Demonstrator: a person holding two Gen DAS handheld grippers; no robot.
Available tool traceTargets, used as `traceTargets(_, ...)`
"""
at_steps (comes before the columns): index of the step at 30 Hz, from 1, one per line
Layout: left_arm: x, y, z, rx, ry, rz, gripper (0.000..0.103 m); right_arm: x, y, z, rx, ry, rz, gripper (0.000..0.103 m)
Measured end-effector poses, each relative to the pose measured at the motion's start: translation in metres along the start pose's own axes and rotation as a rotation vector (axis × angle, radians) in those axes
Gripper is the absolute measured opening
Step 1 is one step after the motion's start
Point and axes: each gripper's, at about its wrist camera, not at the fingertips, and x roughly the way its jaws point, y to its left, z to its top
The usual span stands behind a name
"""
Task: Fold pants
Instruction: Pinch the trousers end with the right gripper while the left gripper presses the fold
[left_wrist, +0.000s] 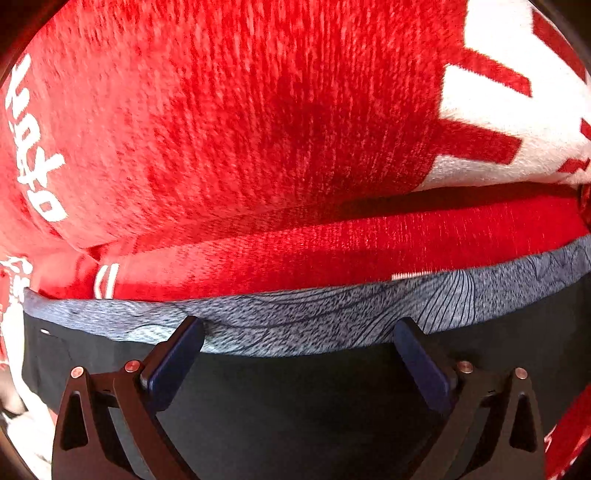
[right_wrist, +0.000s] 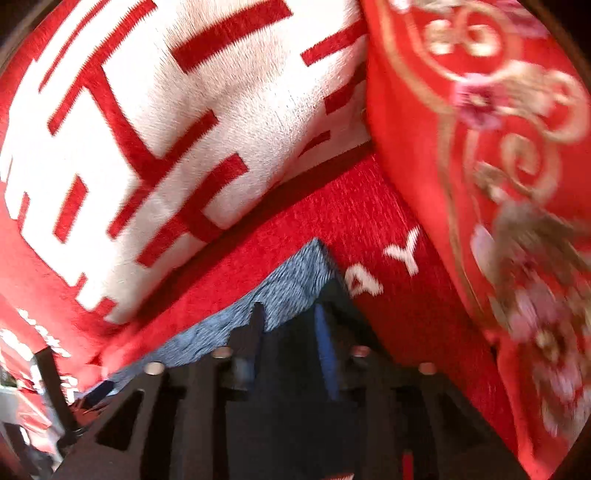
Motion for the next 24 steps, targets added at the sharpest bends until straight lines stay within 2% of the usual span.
traceTargets(2,-0.011,0.003,-0.004,0.013,-0.009,-0.007,0.103,-0.013,-0.002,-0.012,0.012,-0.002,0.040,0.054)
traceTargets(3,-0.016,0.004,-0.008,0.013,-0.010,-0.021,0.103,-0.019,-0.004,-0.022,0.026,0.008,0.070,0.055)
traceTargets(7,-0.029,0.003,-0.029,0.013,0.019,-0.079,0.103,-0.031,-0.017,-0.066,0.089,0.082,0.156,0.055)
traceTargets(11,-0.035,-0.010,-0.055,0.038,0.038,-0.105,0.103,-0.031,-0.035,-0.108,0.158,0.149,0.178,0.055)
traceTargets(14,-0.039,-0.012,-0.067,0.030,0.039,-0.124,0.103,-0.028,-0.044,-0.127,0.197,0.174,0.182,0.055)
traceTargets(17,-0.042,-0.014,-0.069,0.008,0.031,-0.137,0.103,-0.034,-0.040,-0.135,0.202,0.159,0.207,0.055)
traceTargets(22,-0.026,-0.008,-0.068,-0.021,0.032,-0.130,0.103,-0.026,-0.041,-0.117,0.214,0.087,0.259,0.055)
traceTargets(24,-0.014,-0.009,-0.071,-0.032,0.060,-0.115,0.103,-0.020,-0.049,-0.113,0.249,0.069,0.275,0.055)
